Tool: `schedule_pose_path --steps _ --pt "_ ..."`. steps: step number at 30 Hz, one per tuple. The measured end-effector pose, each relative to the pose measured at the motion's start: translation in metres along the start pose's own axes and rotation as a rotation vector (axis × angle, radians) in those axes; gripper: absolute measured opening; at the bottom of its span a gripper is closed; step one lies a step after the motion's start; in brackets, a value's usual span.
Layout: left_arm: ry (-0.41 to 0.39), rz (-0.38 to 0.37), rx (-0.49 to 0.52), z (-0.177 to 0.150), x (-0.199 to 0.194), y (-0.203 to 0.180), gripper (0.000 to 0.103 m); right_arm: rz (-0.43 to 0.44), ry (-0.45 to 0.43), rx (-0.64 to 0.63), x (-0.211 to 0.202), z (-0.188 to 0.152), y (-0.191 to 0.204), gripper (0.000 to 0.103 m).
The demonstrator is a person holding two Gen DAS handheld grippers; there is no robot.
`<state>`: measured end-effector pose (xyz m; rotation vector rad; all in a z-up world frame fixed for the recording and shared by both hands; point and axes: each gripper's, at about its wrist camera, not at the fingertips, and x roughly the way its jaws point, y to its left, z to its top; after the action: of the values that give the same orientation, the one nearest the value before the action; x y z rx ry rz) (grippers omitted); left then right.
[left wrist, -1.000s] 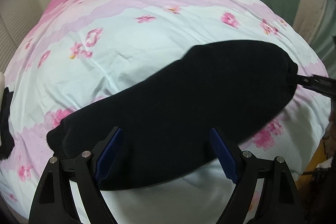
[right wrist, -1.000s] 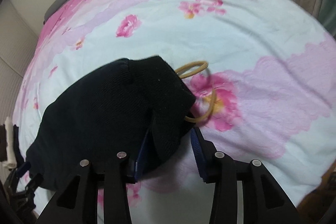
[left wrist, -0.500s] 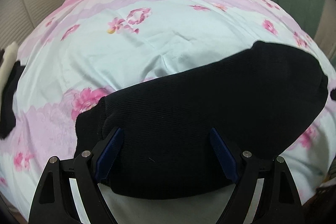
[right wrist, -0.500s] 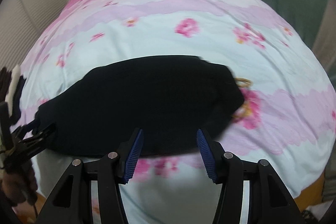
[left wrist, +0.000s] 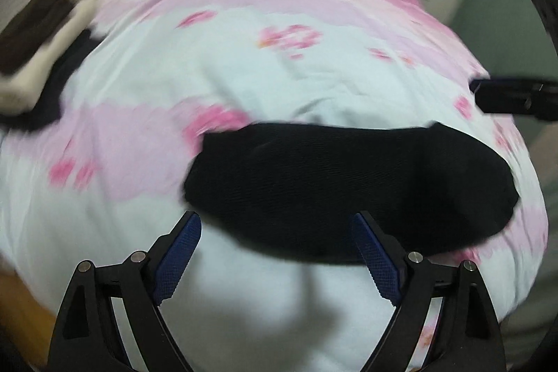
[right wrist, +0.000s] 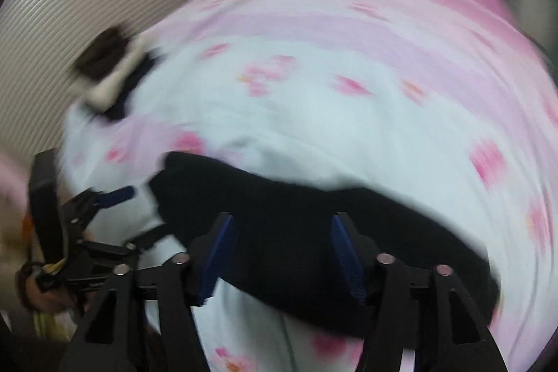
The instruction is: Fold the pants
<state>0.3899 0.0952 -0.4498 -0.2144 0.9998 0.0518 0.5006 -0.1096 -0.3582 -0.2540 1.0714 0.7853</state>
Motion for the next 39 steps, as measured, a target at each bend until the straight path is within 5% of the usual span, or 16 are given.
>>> schedule_pose_path --steps 6,13,23,34,39 --pt "-0.017 0.076 -0.165 -0.007 0.005 0.041 0.089 0.274 0.277 -0.458 0.092 0.081 0.048 0.069" --pt "-0.023 0.137 -0.328 -0.005 -0.010 0.073 0.089 0.447 0.582 -0.731 0.191 0.122 0.112 0.069" --pt "-0.025 0.135 -0.427 -0.003 -0.014 0.101 0.089 0.477 0.985 -1.170 0.272 0.115 0.194 0.069" --pt "-0.018 0.147 -0.519 -0.020 -0.020 0.136 0.089 0.516 1.348 -1.571 0.301 0.069 0.232 0.069" --pt "-0.015 0.148 -0.547 -0.025 -0.018 0.145 0.089 0.505 1.517 -1.626 0.323 0.046 0.232 0.069"
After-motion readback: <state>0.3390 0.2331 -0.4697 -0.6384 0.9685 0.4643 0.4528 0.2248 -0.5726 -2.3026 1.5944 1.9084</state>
